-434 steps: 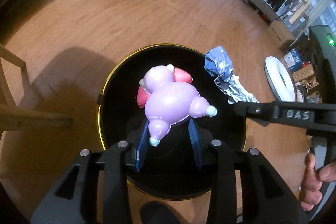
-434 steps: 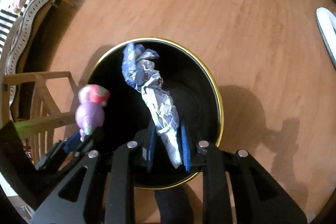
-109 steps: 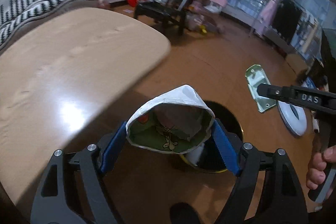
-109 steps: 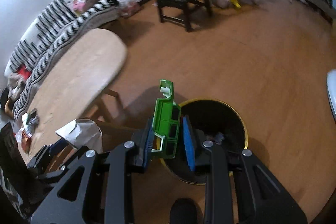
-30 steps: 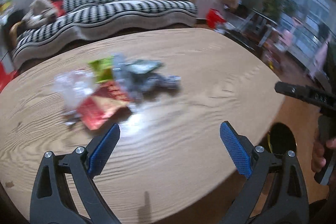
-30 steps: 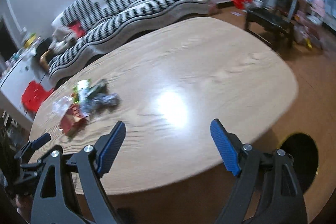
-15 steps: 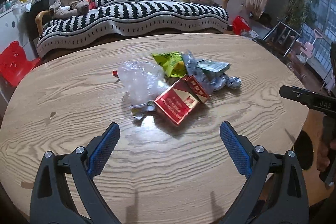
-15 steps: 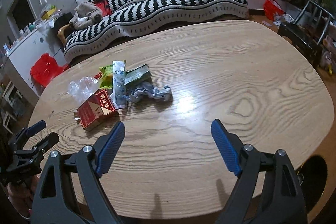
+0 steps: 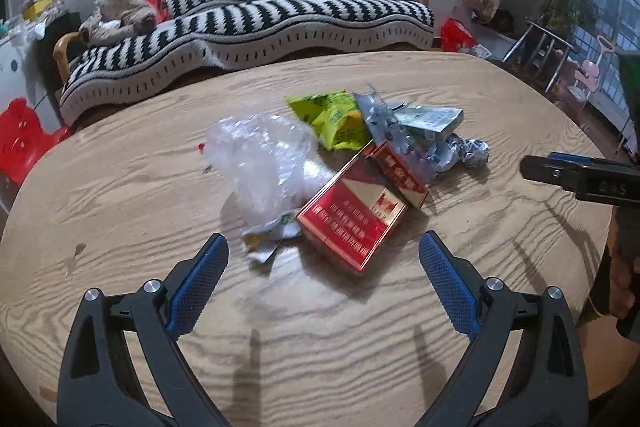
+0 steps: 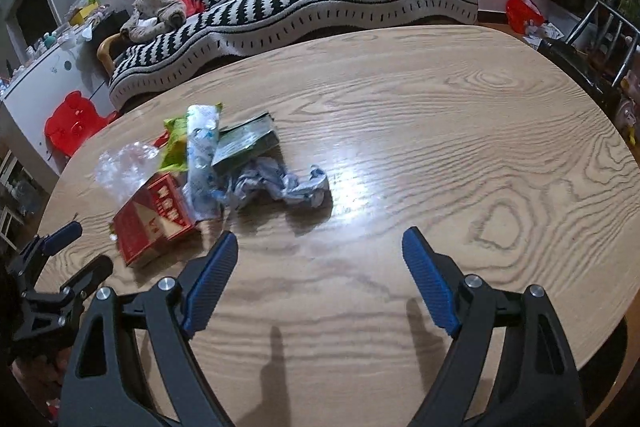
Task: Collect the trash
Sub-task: 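Grasp the red cigarette box with the left tool while the right tool grasps the crumpled foil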
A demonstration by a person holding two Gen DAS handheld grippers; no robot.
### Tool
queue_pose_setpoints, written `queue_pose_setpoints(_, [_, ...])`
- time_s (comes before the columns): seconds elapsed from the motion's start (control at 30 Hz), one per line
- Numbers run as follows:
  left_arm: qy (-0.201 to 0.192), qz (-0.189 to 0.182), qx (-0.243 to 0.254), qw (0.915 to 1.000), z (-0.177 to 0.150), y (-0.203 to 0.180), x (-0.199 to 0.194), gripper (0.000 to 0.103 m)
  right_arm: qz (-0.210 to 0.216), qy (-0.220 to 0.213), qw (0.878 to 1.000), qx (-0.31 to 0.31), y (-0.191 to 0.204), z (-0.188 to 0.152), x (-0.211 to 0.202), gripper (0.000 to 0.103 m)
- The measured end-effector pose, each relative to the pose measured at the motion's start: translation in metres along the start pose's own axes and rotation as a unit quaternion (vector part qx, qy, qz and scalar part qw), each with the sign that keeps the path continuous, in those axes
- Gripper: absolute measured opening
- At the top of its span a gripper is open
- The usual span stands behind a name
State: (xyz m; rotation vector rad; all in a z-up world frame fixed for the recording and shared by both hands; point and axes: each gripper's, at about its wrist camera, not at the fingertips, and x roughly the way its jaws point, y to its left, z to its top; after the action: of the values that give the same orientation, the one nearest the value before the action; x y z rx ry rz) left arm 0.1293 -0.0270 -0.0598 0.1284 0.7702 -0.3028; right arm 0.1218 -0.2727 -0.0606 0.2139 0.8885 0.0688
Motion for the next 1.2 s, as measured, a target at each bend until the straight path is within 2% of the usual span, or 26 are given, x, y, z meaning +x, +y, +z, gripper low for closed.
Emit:
queue_pose_setpoints(0.27, [0.005,-0.007,0.014,0.9999,0.01,-0.02,0.023,0.093,-0.011,0.02,1.0,-0.002,-0.002,0.008,0.037,0.081])
queue_pose_setpoints(0.5, [0.026,-0.003,0.019,0.9995,0.015,-0.029,0.051,0.093,-0.048,0.032,0.997,-0.05,0.005,0.019,0.063,0.081])
queue_pose_setpoints(0.7, [0.036,-0.006,0.022,0.9991,0.018,-0.032,0.062,0.093,-0.042,0.033,0.995,-0.079,0.008,0.024,0.074,0.079])
queue_pose_setpoints(0.77, [0.038,-0.011,0.025,0.9989,0.018,-0.035,0.062,0.092,-0.037,0.03,0.995,-0.087,0.01,0.024,0.074,0.074])
queue_pose_setpoints(0.83, [0.041,-0.011,0.033,0.9986,0.017,-0.038,0.062,0.087,-0.034,0.029,0.995,-0.091,0.013,0.025,0.074,0.059])
queue_pose_setpoints(0.87, [0.041,-0.013,0.038,0.9984,0.016,-0.041,0.06,0.081,-0.03,0.029,0.995,-0.092,0.015,0.026,0.073,0.051])
queue_pose_setpoints(0.9, [0.041,-0.017,0.04,0.9982,0.016,-0.042,0.059,0.07,-0.025,0.03,0.995,-0.093,0.017,0.026,0.072,0.034])
queue_pose_setpoints(0.93, [0.04,-0.024,0.042,0.998,0.015,-0.044,0.056,0.069,-0.023,0.033,0.995,-0.093,0.018,0.026,0.071,0.016])
queue_pose_setpoints(1.03, [0.048,-0.046,0.037,0.9971,0.015,-0.046,0.052,0.066,-0.017,0.035,0.995,-0.09,0.018,0.023,0.065,0.006])
queue_pose_setpoints(1.2, [0.047,-0.038,0.049,0.997,0.011,-0.051,0.039,0.064,-0.016,0.027,0.996,-0.082,0.014,0.017,0.041,0.003])
